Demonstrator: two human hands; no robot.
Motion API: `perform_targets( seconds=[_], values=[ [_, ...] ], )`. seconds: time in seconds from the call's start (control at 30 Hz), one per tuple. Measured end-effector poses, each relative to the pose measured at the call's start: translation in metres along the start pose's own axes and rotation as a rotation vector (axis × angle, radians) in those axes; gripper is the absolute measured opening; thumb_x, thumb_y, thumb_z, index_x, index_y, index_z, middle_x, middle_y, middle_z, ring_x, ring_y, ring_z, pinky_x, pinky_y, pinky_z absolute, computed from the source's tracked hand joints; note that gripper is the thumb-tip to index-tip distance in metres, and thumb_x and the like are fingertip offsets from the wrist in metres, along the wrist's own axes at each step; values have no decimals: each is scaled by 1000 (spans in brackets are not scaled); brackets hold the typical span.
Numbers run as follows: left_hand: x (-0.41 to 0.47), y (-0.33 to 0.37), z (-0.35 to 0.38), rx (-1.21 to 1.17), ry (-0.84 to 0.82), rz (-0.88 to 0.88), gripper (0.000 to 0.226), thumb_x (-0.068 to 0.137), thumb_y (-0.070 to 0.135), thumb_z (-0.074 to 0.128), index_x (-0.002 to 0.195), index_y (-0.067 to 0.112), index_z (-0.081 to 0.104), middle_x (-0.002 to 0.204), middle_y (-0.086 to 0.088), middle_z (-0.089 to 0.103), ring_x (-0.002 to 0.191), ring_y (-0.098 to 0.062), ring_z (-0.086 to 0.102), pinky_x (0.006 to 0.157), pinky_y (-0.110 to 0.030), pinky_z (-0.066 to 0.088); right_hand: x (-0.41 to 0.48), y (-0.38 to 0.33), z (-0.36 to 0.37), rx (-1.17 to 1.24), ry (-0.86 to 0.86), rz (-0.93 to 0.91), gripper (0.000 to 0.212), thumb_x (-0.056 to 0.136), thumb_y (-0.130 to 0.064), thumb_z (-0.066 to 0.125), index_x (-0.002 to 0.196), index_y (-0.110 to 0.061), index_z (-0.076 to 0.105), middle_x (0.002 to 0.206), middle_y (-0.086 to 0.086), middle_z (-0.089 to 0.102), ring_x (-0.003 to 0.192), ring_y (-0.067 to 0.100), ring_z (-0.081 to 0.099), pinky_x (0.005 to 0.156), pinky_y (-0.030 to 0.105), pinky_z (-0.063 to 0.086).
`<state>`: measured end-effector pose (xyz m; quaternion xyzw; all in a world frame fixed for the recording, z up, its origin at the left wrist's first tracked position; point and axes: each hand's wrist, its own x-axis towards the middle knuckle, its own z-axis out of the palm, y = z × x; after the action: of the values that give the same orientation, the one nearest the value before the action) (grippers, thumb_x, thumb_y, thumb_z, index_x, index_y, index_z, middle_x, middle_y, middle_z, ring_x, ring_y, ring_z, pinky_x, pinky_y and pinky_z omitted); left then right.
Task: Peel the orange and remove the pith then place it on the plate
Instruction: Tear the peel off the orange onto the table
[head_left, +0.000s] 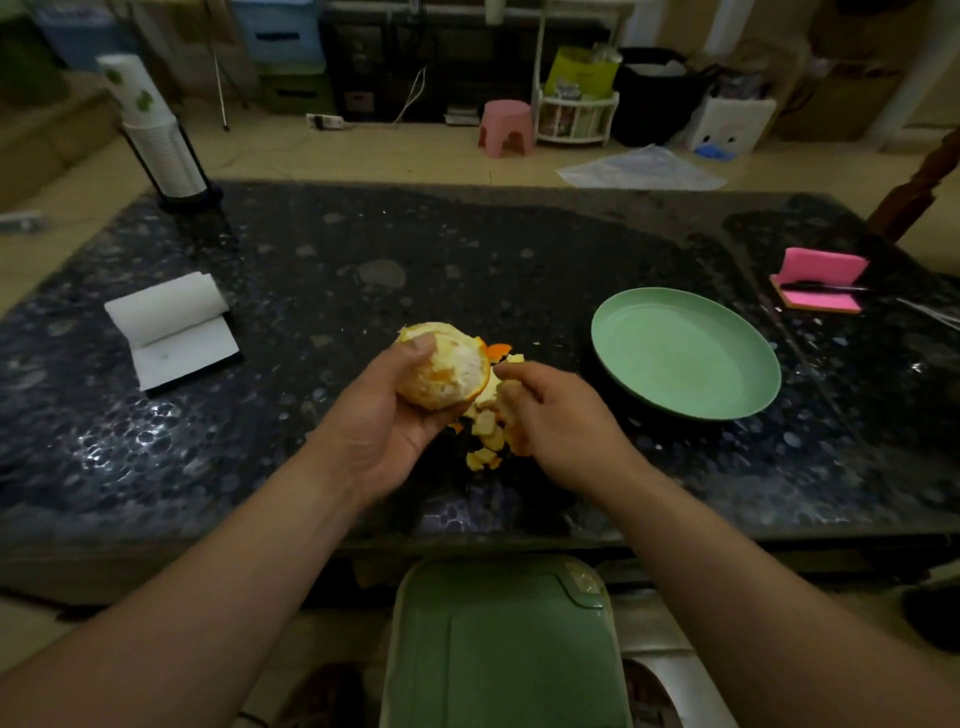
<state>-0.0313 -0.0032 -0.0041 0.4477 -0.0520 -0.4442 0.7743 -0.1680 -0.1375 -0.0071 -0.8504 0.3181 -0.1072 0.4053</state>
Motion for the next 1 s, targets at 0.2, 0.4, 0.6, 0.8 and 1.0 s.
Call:
perform_targets(
  seconds=[0.2, 0.4, 0.6, 0.8, 1.0],
  values=[
    [2, 1, -5, 189, -70, 60, 63, 83, 19, 73, 143, 10, 57, 137, -18, 69, 123, -34, 70, 97, -48, 61, -6, -14, -11, 316, -33, 55, 30, 112, -41, 51, 120, -26, 75, 110, -1, 79, 103, 17, 74, 96, 46, 60],
    [-4, 6, 5, 509, -135, 122, 57, 81, 30, 74, 136, 25, 58, 131, -11, 68, 110, -25, 72, 87, -38, 63, -9, -16, -14, 572, -96, 52, 26, 112, -31, 54, 123, -17, 72, 99, 13, 80, 89, 23, 80, 81, 39, 66],
    [-9, 12, 10, 622, -131, 118, 63, 76, 47, 80, 134, 32, 59, 132, -9, 66, 108, -27, 75, 78, -37, 63, -15, -17, -21, 250, -108, -80, 26, 110, -29, 55, 133, -26, 65, 95, -2, 81, 87, 12, 79, 82, 48, 66],
    [-13, 1, 12, 704, -103, 244, 65, 69, 39, 92, 127, 35, 63, 121, -5, 70, 104, -21, 74, 80, -37, 65, -16, -17, -21, 184, -66, -99, 10, 100, -29, 66, 110, -31, 67, 87, -4, 80, 80, 16, 78, 75, 54, 65],
    [-14, -7, 12, 721, -89, 322, 52, 82, 28, 91, 124, 38, 64, 119, -2, 69, 103, -19, 73, 80, -35, 64, -19, -16, -16, 182, 26, -110, 11, 98, -26, 67, 109, -29, 69, 84, -4, 79, 77, 14, 77, 72, 50, 65]
  ],
)
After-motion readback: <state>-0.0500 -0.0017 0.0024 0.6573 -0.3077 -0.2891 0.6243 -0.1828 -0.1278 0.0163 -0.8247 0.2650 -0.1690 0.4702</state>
